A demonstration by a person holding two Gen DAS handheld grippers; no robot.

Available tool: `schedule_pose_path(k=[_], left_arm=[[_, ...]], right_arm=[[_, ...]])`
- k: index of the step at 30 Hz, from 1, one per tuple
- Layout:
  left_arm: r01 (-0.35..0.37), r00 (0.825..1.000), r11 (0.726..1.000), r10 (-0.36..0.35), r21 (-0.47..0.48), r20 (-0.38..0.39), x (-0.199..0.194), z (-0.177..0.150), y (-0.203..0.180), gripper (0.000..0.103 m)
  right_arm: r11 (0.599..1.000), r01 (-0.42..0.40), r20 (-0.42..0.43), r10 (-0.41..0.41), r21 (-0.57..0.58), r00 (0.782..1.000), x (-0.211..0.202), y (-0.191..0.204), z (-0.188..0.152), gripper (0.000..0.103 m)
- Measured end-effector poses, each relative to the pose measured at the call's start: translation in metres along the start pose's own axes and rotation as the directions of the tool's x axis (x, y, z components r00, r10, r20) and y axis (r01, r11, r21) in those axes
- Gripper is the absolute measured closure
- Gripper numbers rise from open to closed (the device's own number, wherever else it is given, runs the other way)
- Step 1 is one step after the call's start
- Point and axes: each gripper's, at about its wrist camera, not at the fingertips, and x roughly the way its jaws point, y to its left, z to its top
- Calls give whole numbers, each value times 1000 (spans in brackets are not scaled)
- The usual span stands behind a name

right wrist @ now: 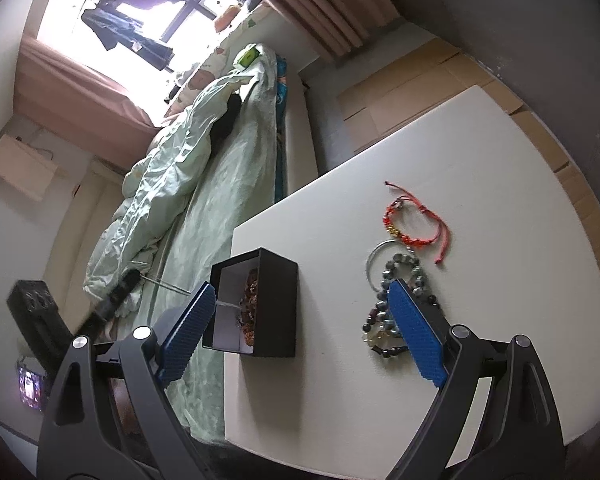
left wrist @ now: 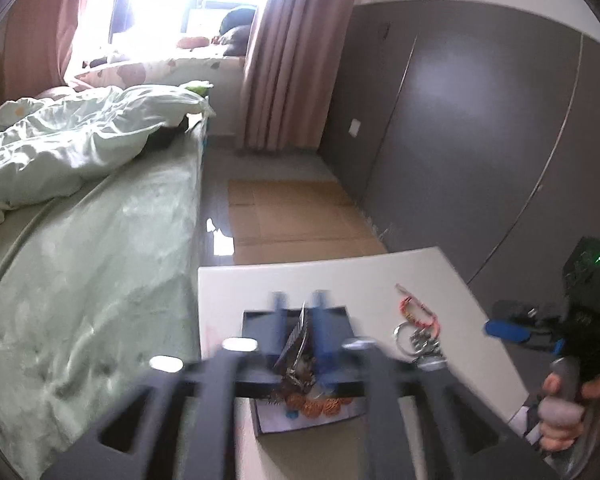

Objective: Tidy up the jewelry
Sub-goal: 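Move both tools back over the remaining beaded bracelets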

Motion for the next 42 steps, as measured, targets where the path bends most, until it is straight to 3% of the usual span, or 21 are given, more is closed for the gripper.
schedule_pose_path(k=[1,2,8,13,20,25,29,42], left_arm=[[-16,1000,1000,16,4,14,0,-2,-2,33],[-27,999,1000,27,9,30,-2,-3,-3,27],[-18,1000,1000,18,12,24,0,-7,-16,27],[52,999,997,-52,59,0,9,-11,-50,28],[148,985,986,-139,81,-104,39,-19,-93,43],[185,968,979,-168,79,-187,68,-25,-118,49],[167,961,983,-146,70,-235,91,-32,-129,51],[142,938,988,-113,65,-329,145,-56,-147,51]], right_arm=[[1000,3,4,-3,10,1000,-3,-4,1,15],[1000,5,9,-5,18,1000,-6,-7,3,15],[998,29,32,-31,60,999,-24,-27,8,15],[994,74,22,-76,80,997,-30,-41,5,15],[990,98,25,-101,99,995,-38,-55,-1,15],[984,114,7,-116,134,993,-38,-66,-3,25],[978,130,2,-132,163,991,-40,-76,-2,34],[942,222,12,-232,252,973,-48,-95,7,34]])
